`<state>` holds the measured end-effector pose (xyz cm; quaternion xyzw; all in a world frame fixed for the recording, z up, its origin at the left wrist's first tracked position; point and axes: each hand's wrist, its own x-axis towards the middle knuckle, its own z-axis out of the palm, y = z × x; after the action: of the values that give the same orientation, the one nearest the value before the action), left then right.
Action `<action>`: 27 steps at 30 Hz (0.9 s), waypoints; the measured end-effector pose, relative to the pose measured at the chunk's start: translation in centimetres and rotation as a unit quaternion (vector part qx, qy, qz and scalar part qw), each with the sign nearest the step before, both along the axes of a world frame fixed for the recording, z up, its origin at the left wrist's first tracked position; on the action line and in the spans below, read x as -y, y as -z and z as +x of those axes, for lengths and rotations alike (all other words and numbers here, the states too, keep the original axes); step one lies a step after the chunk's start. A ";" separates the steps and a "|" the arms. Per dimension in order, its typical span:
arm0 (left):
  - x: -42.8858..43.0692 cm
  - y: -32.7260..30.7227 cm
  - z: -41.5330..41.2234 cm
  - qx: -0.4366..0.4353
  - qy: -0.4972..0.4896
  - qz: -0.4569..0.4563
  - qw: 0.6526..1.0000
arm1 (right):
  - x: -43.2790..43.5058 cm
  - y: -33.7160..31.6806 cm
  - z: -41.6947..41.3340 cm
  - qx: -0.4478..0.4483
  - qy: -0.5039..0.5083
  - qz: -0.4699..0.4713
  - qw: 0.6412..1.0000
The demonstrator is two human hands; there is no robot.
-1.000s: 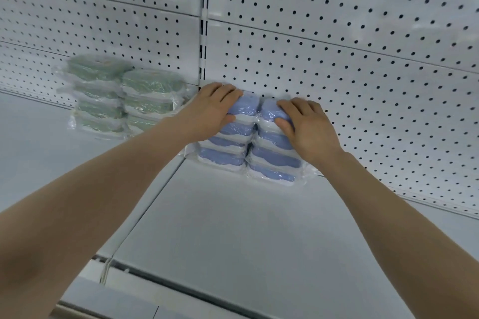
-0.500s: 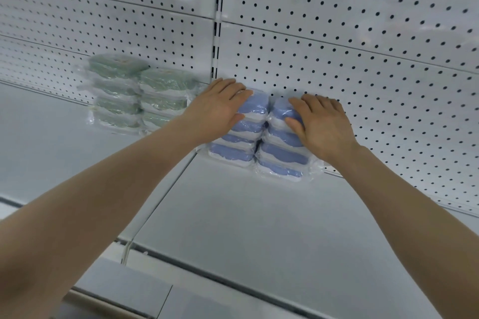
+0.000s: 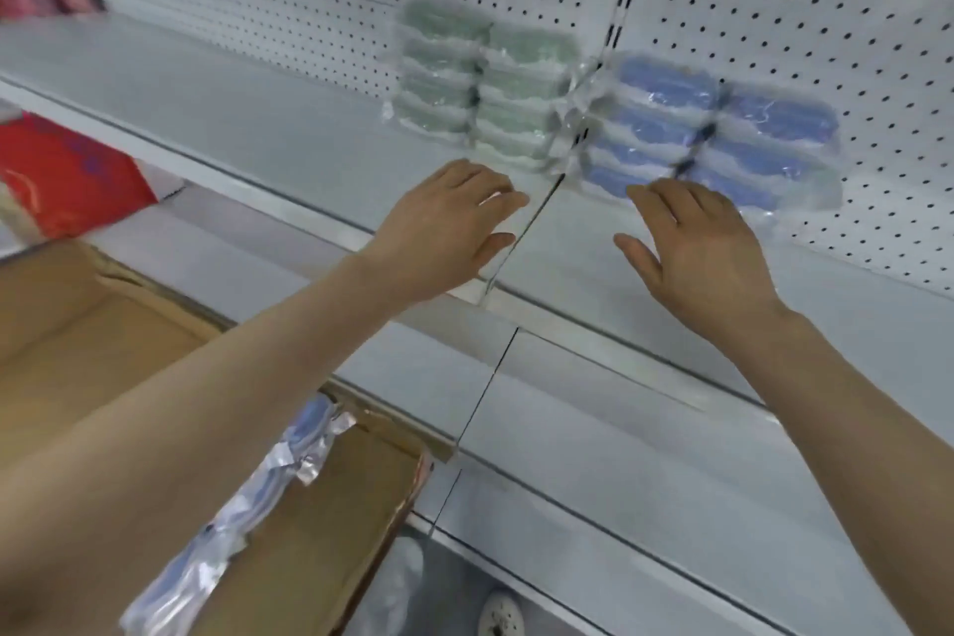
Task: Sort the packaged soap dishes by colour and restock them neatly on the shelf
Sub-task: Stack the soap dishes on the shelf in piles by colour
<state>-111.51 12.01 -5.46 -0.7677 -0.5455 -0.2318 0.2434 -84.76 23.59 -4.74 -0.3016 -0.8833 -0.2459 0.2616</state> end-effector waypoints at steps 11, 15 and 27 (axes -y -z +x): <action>26.9 18.8 -10.8 0.235 -0.304 -0.165 0.908 | 18.5 17.2 -14.8 0.092 -0.168 -0.244 0.951; 33.6 23.5 -11.1 0.290 -0.427 -0.233 0.824 | 21.7 21.1 -20.7 0.178 -0.163 -0.342 0.908; 34.5 25.7 -12.2 0.262 -0.464 -0.307 0.789 | 24.7 25.1 -35.1 0.300 -0.088 -0.448 0.837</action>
<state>-123.66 -22.48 -31.13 -0.3665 -0.9212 -0.1034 -0.0796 -119.85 -1.16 -29.86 -0.2180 -0.9549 0.1228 -0.1597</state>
